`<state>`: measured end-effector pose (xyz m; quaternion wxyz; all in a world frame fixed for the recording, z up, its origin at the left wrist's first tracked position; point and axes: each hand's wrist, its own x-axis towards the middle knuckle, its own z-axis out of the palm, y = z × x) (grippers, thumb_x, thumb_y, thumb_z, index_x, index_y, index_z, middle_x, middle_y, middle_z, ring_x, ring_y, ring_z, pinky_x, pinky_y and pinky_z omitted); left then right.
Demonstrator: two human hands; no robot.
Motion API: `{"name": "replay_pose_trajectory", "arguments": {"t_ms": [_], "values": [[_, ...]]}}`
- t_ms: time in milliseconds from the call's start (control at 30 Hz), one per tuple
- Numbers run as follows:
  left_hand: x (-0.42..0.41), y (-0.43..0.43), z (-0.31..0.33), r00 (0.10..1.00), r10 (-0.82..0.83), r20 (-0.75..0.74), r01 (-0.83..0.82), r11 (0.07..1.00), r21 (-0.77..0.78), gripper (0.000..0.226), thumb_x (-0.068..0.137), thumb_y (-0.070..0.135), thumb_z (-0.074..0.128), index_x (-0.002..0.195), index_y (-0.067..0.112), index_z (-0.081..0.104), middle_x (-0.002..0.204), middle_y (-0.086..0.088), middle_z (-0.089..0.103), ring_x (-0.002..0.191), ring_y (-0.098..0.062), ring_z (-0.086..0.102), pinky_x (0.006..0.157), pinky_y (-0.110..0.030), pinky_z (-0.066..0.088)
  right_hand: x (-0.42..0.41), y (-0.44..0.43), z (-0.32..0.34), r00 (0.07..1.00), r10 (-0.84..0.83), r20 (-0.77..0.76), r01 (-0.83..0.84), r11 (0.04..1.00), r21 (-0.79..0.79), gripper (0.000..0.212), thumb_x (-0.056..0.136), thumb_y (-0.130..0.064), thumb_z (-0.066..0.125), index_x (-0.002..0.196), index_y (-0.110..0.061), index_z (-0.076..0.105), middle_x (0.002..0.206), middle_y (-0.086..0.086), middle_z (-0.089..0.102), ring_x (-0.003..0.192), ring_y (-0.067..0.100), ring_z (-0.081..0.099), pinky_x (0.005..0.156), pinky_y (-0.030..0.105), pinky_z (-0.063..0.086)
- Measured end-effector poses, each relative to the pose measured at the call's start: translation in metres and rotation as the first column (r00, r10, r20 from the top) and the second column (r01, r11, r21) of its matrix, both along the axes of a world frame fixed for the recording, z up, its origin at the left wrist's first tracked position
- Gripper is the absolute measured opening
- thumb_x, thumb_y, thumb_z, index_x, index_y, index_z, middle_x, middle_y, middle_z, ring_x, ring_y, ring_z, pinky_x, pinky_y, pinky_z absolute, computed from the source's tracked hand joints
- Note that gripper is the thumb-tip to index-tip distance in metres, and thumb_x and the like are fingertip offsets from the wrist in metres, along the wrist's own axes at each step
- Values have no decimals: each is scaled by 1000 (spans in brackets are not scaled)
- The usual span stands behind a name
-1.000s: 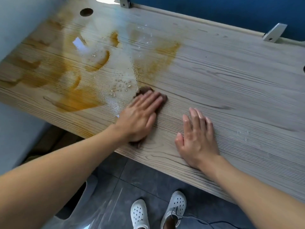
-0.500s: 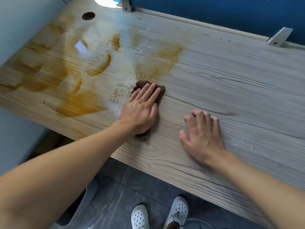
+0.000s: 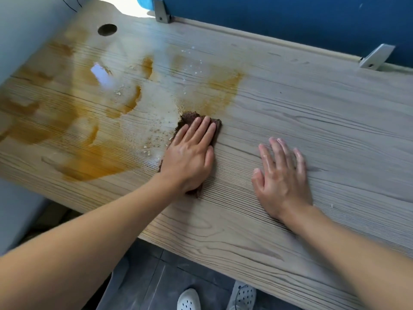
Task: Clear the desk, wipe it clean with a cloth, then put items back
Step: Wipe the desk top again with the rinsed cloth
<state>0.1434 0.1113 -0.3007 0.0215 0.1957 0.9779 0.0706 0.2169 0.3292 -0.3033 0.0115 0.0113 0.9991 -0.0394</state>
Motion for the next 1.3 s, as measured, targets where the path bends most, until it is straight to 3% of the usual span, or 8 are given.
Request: {"name": "replay_pose_trajectory", "arguments": {"t_ms": [167,233,400,633,833,1100,1200,1300], "values": [[48,-21,11,838,-538,95,532,843,76,59,103,38,26,159,22,18,166,4,11,153,-12,2,125,-37,6,-1,-2,1,1000,-1,-28,1,1000,3,67,90,-40,30,146,-9,46,156,17,37,147,30,28,119,55,19],[24,-20,9,842,-530,104,524,848,78,58,102,37,24,159,25,19,166,6,11,153,-9,1,125,-35,5,-1,-2,0,1000,2,-22,-2,1000,13,66,90,-40,30,146,-9,47,155,17,37,147,30,28,119,55,20],[-21,5,2,1000,-23,0,23,999,36,63,97,40,21,158,23,22,165,3,15,153,-10,5,125,-36,8,-1,0,-2,1000,2,-26,-2,1000,19,65,90,-40,31,146,-10,47,156,15,36,148,28,27,119,54,19],[15,-18,8,807,-584,88,580,812,72,60,102,38,26,159,25,16,166,6,9,153,-10,0,125,-35,3,-2,-1,0,1000,3,-18,-3,999,35,66,89,-41,34,145,-10,48,155,14,37,147,28,29,119,54,20],[-52,22,-1,998,-55,25,54,998,14,65,96,41,16,159,24,15,167,3,9,153,-10,1,125,-36,4,-3,0,-2,1000,-3,-29,4,1000,29,66,89,-41,34,145,-10,48,155,15,37,148,28,28,119,54,19],[-10,-3,12,813,-571,111,569,821,55,60,100,36,30,159,26,19,166,5,10,154,-12,3,125,-35,3,-29,18,10,995,64,-81,-69,996,-62,46,83,-43,41,114,-15,63,124,8,55,118,32,55,99,50,34],[-65,16,9,966,-248,69,247,969,27,62,97,41,19,159,29,16,166,7,8,153,-10,1,125,-33,1,-71,38,10,996,43,-83,-50,996,-75,53,88,-44,36,126,-13,58,138,10,52,128,31,48,107,49,26],[-72,26,0,999,-36,12,37,999,-19,63,98,41,18,159,26,14,166,6,7,153,-9,-2,125,-38,7,-83,40,-2,999,16,-47,-18,999,-42,65,91,-44,31,145,-11,46,157,13,35,148,26,26,119,51,16]]}}
